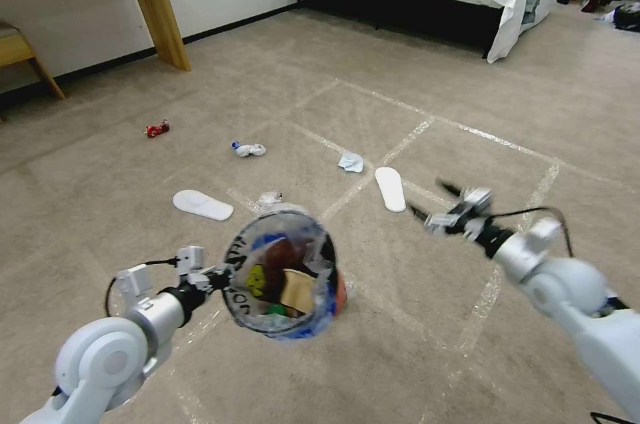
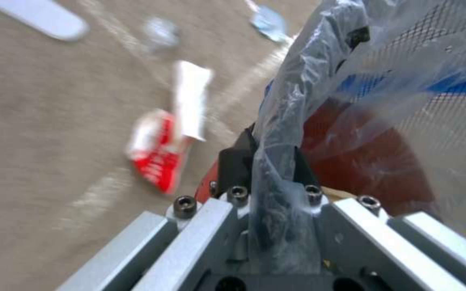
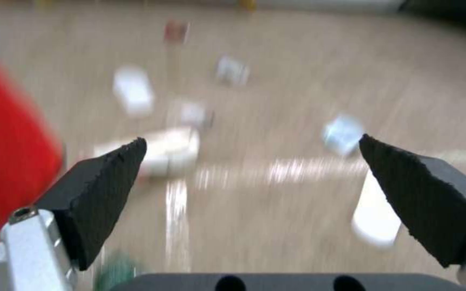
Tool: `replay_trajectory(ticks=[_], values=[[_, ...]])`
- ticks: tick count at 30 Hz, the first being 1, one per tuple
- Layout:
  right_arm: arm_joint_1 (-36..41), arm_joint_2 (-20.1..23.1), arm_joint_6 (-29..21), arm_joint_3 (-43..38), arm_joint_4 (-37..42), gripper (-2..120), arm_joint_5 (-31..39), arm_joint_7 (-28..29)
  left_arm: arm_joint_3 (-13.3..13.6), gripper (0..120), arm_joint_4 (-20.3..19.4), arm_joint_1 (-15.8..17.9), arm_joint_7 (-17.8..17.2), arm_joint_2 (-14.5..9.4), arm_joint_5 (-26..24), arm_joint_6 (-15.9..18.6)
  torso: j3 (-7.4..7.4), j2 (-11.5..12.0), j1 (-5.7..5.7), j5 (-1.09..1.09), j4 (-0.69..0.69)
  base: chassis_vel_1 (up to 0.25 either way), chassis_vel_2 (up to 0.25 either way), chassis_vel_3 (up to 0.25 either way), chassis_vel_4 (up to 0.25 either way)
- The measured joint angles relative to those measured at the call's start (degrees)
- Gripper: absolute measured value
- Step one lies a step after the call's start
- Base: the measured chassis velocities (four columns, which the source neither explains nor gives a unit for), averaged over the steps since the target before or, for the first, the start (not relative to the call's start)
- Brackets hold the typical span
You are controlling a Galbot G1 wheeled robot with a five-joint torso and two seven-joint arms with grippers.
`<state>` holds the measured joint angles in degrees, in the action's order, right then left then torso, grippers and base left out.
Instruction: Pick up the trash bin and place the garbage on the floor into it.
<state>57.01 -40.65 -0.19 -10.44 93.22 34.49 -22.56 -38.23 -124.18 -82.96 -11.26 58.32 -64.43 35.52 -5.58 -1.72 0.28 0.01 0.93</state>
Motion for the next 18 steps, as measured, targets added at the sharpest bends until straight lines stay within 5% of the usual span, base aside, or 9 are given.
replay_trajectory(ticks=[5, 7, 10, 18], values=[[-10.5, -0.8, -2.0, 13.4, -7.4, 100, -4.9, -3.7, -3.2, 1, 1.3, -0.4, 0.8, 0.0, 0.8, -0.3, -0.01, 0.0, 0.00, 0.01, 0.02, 0.000, 0.000, 0.000, 0.000], [-20.6, -2.9, -2.9, 23.0, -12.0, 100, -5.9, -6.8, -4.6, 1, 1.7, -0.5, 1.1, -0.2, 0.8, -0.3, 0.01, 0.0, 0.00, -0.08, -0.01, 0.000, 0.000, 0.000, 0.000], [-29.8, -6.2, -5.5, 33.6, -16.1, 100, -5.0, -10.5, -5.7, 1, 2.2, -0.5, 1.3, -0.5, 0.8, -0.4, -0.02, 0.0, 0.02, 0.06, -0.04, 0.000, 0.000, 0.000, 0.000], [-49.4, -12.8, -10.7, 53.0, -24.1, 100, -3.0, -19.9, -6.7, 1, 3.4, -0.6, 2.3, -0.6, 0.8, -0.4, 0.01, 0.0, 0.01, -0.07, -0.02, 0.000, 0.000, 0.000, 0.000]])
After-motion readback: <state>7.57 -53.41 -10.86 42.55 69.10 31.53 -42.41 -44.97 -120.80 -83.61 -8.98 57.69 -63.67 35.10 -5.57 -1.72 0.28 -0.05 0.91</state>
